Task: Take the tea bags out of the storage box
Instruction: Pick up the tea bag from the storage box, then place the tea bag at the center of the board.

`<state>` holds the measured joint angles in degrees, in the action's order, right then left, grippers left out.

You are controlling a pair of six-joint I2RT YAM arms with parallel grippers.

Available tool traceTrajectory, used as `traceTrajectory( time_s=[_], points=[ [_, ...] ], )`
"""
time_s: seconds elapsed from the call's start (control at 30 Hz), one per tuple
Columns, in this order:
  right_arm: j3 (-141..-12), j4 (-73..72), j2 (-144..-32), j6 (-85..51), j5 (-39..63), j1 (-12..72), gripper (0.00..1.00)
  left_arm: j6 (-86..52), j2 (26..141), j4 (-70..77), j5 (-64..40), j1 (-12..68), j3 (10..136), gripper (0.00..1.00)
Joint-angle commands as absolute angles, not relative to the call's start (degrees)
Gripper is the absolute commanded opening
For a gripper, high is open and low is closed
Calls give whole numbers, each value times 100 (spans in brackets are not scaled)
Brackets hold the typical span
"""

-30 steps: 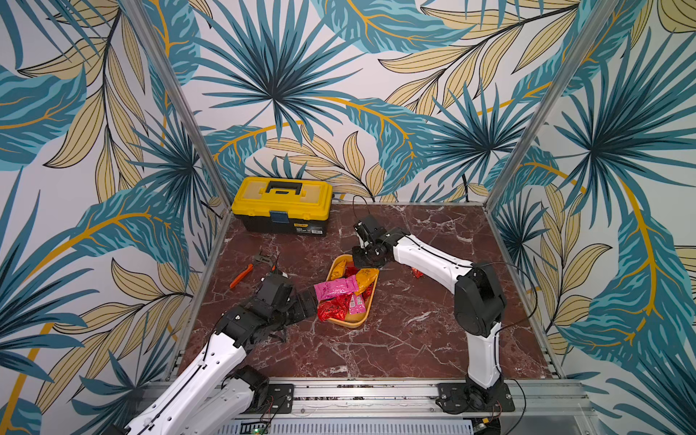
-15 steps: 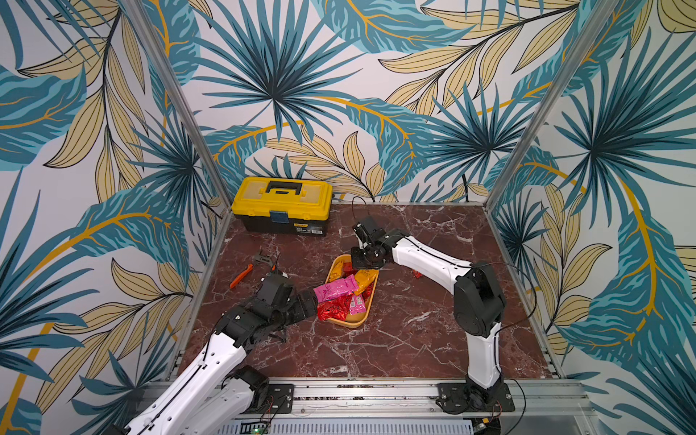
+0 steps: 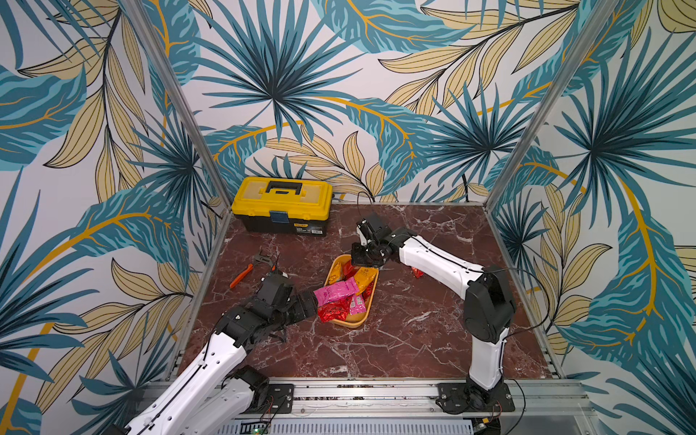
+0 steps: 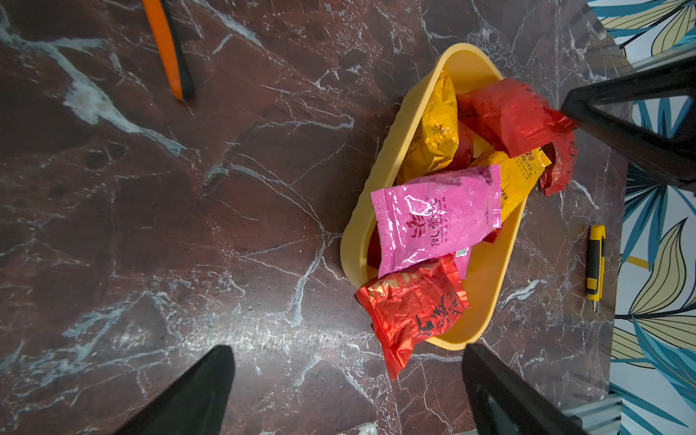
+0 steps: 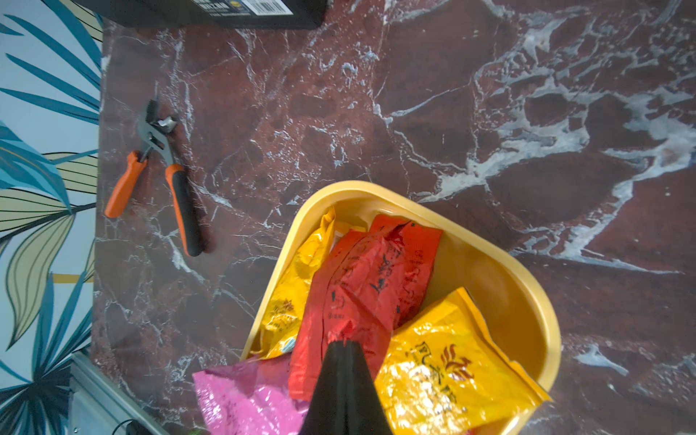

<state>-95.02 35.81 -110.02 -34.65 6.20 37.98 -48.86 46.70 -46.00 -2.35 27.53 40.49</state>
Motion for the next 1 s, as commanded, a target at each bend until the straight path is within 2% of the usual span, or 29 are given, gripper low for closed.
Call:
traceTrajectory(
  time_s=[0.0,0.27,0.53,0.73,0.97],
  points=[
    [-9339,3542,-10670,-3563,712,3821,0,-4810,4772,-4522,-217,2716,4169,100],
    [-9147,3613,-9949,-3355,465,3624,0,-4672,5071,-4462,-276,2716,4469,100],
    [-8677,3647,-9229,-2980,405,2584,0,-4588,5480,-4341,-535,2722,4843,100],
    [-8639,3631,-9764,-2568,533,1936,0,-4623,5838,-4216,-820,2716,5026,100],
    [-8857,3521,-10686,-2396,768,1724,0,-4715,5762,-4241,-811,2716,4880,100]
  ],
)
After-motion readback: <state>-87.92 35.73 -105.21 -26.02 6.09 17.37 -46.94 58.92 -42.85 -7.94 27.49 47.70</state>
